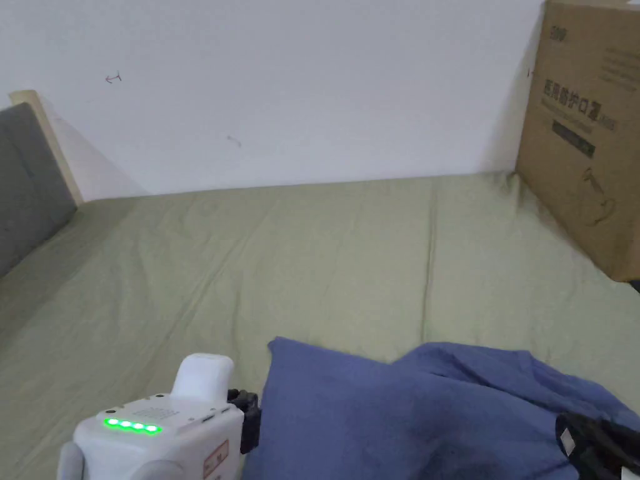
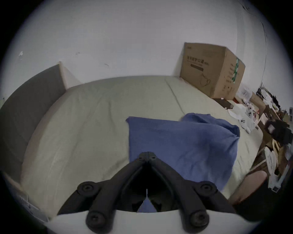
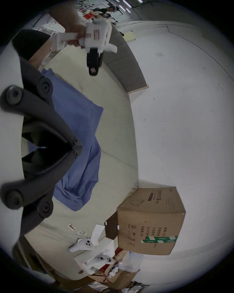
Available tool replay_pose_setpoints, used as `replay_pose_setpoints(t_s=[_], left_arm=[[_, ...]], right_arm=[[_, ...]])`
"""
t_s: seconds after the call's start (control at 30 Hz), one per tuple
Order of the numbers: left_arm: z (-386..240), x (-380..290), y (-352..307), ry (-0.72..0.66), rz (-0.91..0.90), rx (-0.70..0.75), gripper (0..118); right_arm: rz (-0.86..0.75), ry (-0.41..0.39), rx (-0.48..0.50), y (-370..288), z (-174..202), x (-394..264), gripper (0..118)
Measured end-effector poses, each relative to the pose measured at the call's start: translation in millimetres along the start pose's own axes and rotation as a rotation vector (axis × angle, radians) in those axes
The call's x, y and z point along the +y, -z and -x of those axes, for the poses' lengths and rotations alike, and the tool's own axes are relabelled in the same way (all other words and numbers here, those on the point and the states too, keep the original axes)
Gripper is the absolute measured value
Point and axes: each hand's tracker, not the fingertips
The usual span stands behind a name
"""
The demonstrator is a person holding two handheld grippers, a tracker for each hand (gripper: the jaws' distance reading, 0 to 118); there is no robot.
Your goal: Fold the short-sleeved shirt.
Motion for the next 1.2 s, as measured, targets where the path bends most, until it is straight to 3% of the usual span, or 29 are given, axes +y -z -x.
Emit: replay_pose_setpoints(t_s=[0.1,0.23,0.27,0.3,0.33,0.37,0.43,0.57,0.63,0.7,0.77,0.83,0.87,0.9,1.0,1.2], left_arm=[[3,35,68,0.016,0.017,0.021,0],[23,72,151,-0.071,0.072,0.066,0],[28,77,166,-0.086,0.065,0.078,5],[34,83,182,-0.103,0.059,0.1,22],[39,86,195,-0.116,0.064,0.109,57],[43,88,208,-0.132,0.08,0.113,76],[50,86,237,-0.191,0.191,0.113,98],[43,71,269,-0.344,0.313,0.102,99],[25,70,269,-0.219,0.285,0.184,100],[5,67,259,-0.116,0.241,0.215,92],[-15,58,246,0.013,0.203,0.23,63],[-33,45,234,0.179,0.203,0.214,20],[-32,40,229,0.199,0.215,0.111,6],[-34,37,222,0.147,0.261,0.03,6],[-30,34,202,0.163,0.217,0.067,6],[15,55,146,-0.04,0.089,0.064,6]], right_arm=[[0.015,0.004,-0.014,16,-8,-1,0],[0.053,-0.034,-0.044,31,-24,-4,0],[0.055,-0.038,-0.06,33,-28,-3,0],[0.055,-0.041,-0.077,36,-32,-2,0],[0.053,-0.043,-0.091,38,-36,0,0],[0.052,-0.041,-0.098,41,-39,2,0],[0.045,-0.019,-0.103,46,-46,6,0],[0.038,0.011,-0.082,52,-55,9,0],[0.046,-0.007,-0.092,54,-58,8,0],[0.057,-0.031,-0.117,52,-62,6,0],[0.054,-0.028,-0.123,47,-67,5,0],[0.055,0.008,-0.128,43,-74,2,0],[0.058,0.023,-0.132,40,-77,1,0],[0.058,0.027,-0.138,37,-79,0,0],[0.056,0.001,-0.17,22,-86,-2,0],[0.069,-0.043,-0.249,3,-108,-16,0]])
